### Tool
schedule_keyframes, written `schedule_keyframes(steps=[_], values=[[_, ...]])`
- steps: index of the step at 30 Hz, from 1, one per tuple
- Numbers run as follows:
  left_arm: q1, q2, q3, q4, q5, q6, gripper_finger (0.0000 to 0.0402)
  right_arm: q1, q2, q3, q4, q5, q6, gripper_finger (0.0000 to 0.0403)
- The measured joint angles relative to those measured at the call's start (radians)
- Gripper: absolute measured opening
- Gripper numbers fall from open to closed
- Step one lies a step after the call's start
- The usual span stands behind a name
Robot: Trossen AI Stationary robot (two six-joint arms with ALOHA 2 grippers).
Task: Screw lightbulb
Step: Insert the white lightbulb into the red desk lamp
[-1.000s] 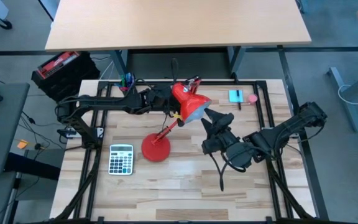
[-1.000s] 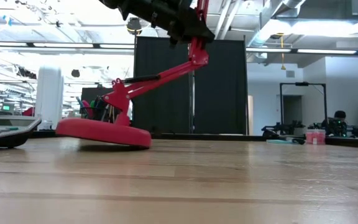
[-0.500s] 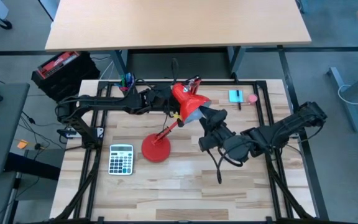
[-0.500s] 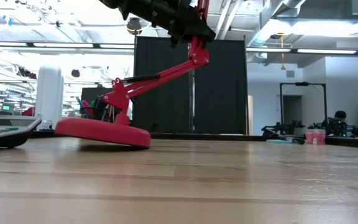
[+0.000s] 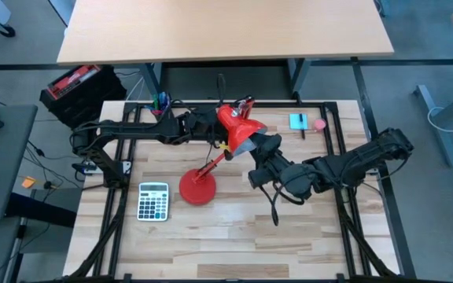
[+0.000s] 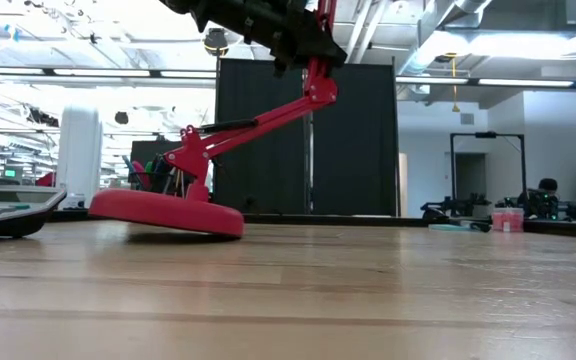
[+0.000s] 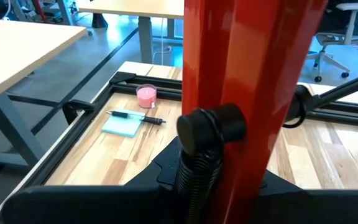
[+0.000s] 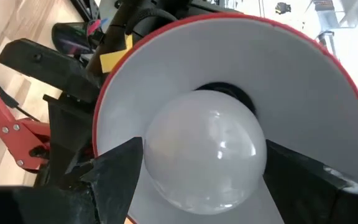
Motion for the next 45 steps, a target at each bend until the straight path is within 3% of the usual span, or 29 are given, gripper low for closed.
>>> schedule_keyframes(steps=[7, 16, 24, 33, 45], values=[[0.000, -0.001, 0.000, 0.005, 0.000, 0.004, 0.0058, 0.001, 0.000, 0.000, 0.099, 0.000, 0.020, 0.0321], [0.000, -0.003, 0.002, 0.007, 0.001, 0.003, 0.0058, 0.001, 0.001, -0.001, 0.124, 0.000, 0.243, 0.0297], [0.000, -0.003, 0.002, 0.006, 0.000, 0.002, 0.0058, -0.004, 0.001, -0.001, 0.124, 0.000, 0.537, 0.0295], [0.003, -0.003, 0.002, 0.007, -0.010, -0.005, 0.0059, -0.042, 0.000, -0.004, 0.058, -0.011, 0.989, 0.0295], [0.003, -0.003, 0.002, 0.023, 0.000, -0.003, 0.0059, -0.048, 0.000, -0.008, 0.100, -0.051, 1.375, 0.0296]])
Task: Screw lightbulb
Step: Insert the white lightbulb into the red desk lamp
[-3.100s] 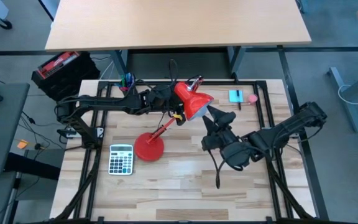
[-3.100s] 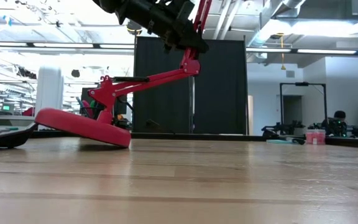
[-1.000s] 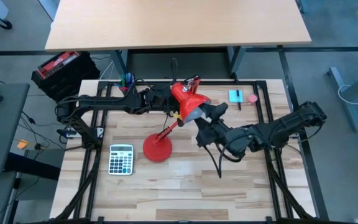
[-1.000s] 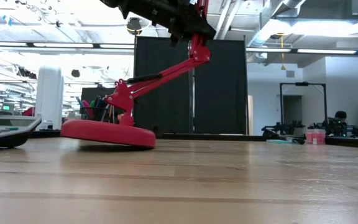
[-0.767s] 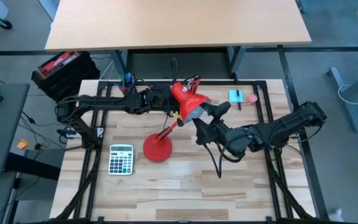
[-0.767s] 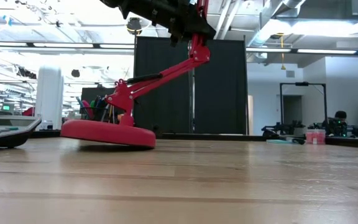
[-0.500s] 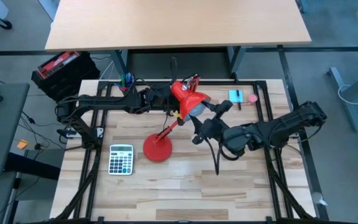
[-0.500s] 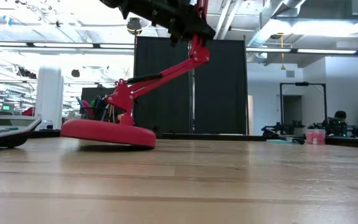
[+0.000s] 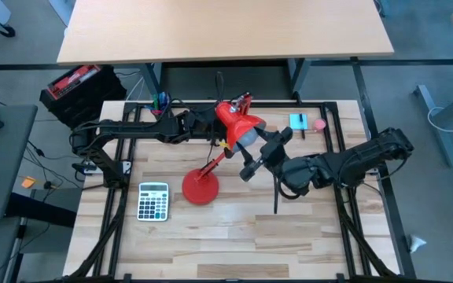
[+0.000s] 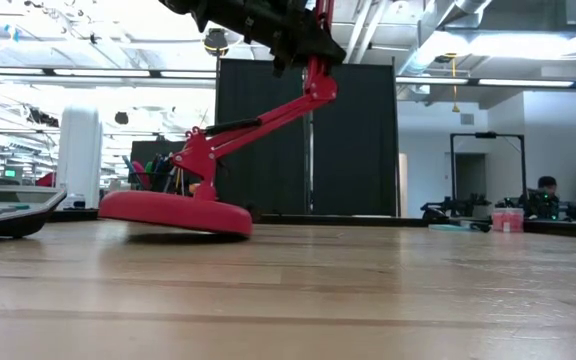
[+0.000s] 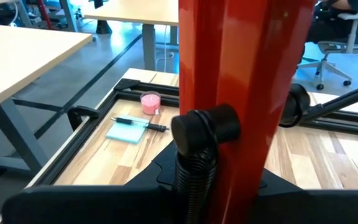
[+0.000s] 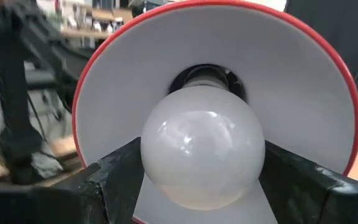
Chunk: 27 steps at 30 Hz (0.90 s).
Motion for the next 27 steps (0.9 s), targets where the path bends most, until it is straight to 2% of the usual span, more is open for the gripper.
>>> schedule_keyframes(steps=[4, 11, 27], values=[[0.000, 0.000, 0.000, 0.004, 0.000, 0.000, 0.0059, 0.000, 0.000, 0.000, 0.002, -0.004, 0.175, 0.0296], [-0.001, 0.000, 0.000, -0.004, 0.000, 0.001, 0.0059, 0.000, 0.000, 0.000, 0.003, -0.006, 0.281, 0.0296], [-0.002, 0.000, 0.000, -0.018, 0.000, 0.003, 0.0059, 0.000, 0.000, 0.000, 0.002, -0.004, 0.307, 0.0299]])
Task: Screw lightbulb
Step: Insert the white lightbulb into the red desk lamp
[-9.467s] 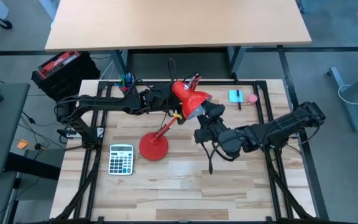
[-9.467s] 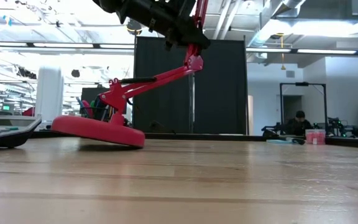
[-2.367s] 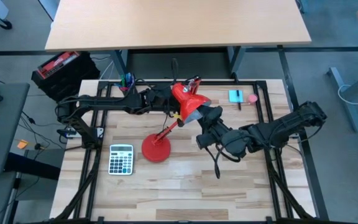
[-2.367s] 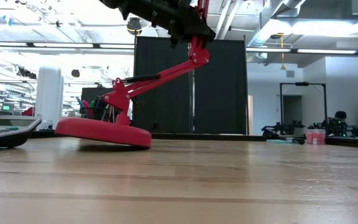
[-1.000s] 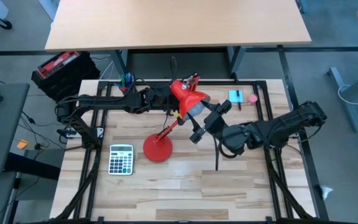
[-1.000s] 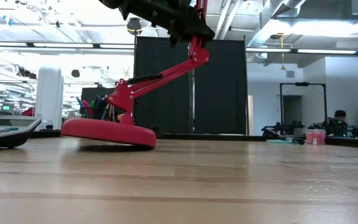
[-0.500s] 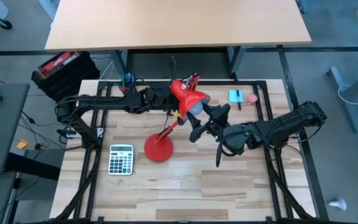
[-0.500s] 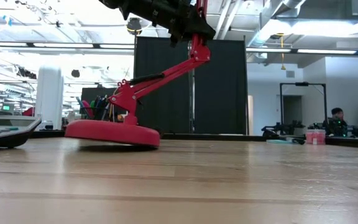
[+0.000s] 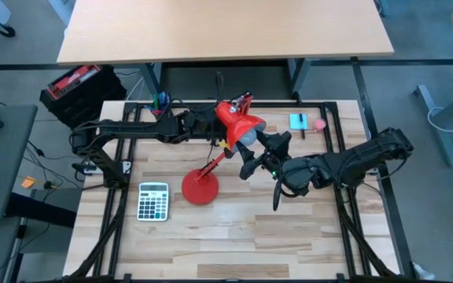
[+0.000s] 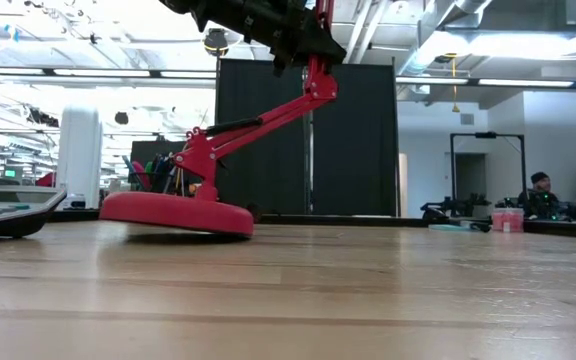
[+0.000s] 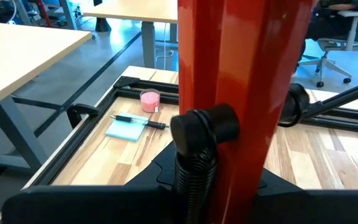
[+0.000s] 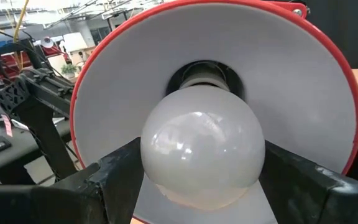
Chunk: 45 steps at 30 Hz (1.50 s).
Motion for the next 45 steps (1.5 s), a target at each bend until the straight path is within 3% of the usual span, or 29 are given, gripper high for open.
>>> schedule_keyframes(steps=[14, 25, 35, 45], values=[[-0.003, 0.000, 0.000, -0.007, 0.007, 0.015, 0.0059, 0.027, -0.002, 0.000, -0.001, 0.009, -0.050, 0.0379], [-0.002, 0.000, 0.000, -0.011, 0.002, 0.012, 0.0059, 0.089, -0.013, 0.000, -0.001, 0.040, -0.214, 0.0393], [-0.001, 0.000, 0.000, -0.013, 0.000, 0.016, 0.0059, 0.162, -0.037, 0.000, -0.025, 0.063, -0.595, 0.0393], [-0.001, 0.000, 0.000, -0.034, 0.000, 0.020, 0.0059, 0.195, -0.009, 0.000, -0.106, 0.217, -1.339, 0.0393]])
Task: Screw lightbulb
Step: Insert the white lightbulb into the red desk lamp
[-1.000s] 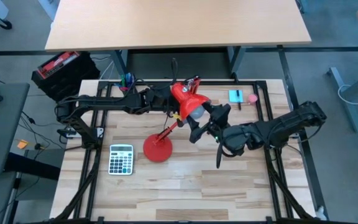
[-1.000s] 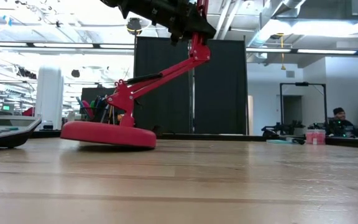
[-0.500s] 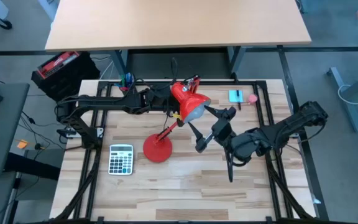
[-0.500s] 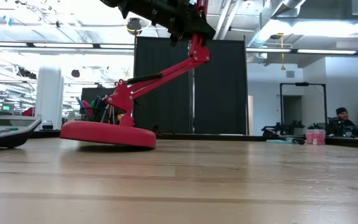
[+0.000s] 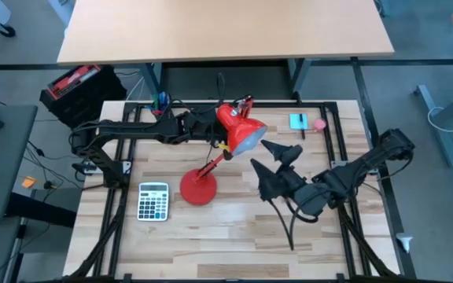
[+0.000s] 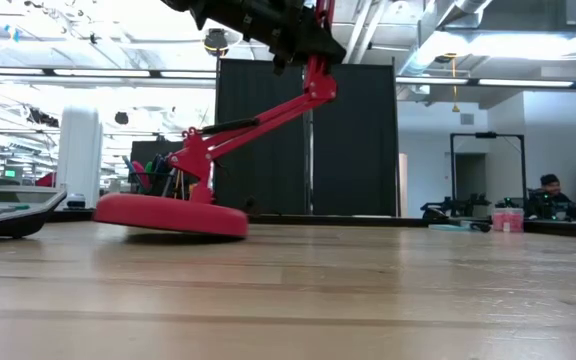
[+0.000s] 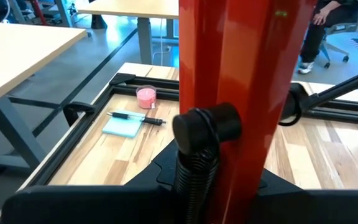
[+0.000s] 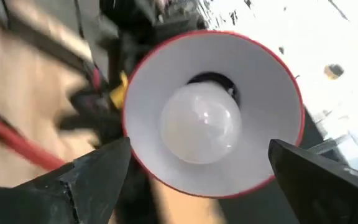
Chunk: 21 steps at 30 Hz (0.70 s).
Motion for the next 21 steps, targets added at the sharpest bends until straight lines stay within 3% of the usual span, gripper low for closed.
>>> schedule_keyframes(steps=[4, 21], values=[[0.000, 0.000, 0.000, -0.001, 0.000, 0.001, 0.0059, -0.017, 0.008, 0.000, -0.010, -0.026, -0.179, 0.0393], [0.001, 0.000, 0.000, -0.001, 0.000, -0.004, 0.0059, -0.127, 0.009, 0.000, -0.008, -0.085, -0.241, 0.0393]])
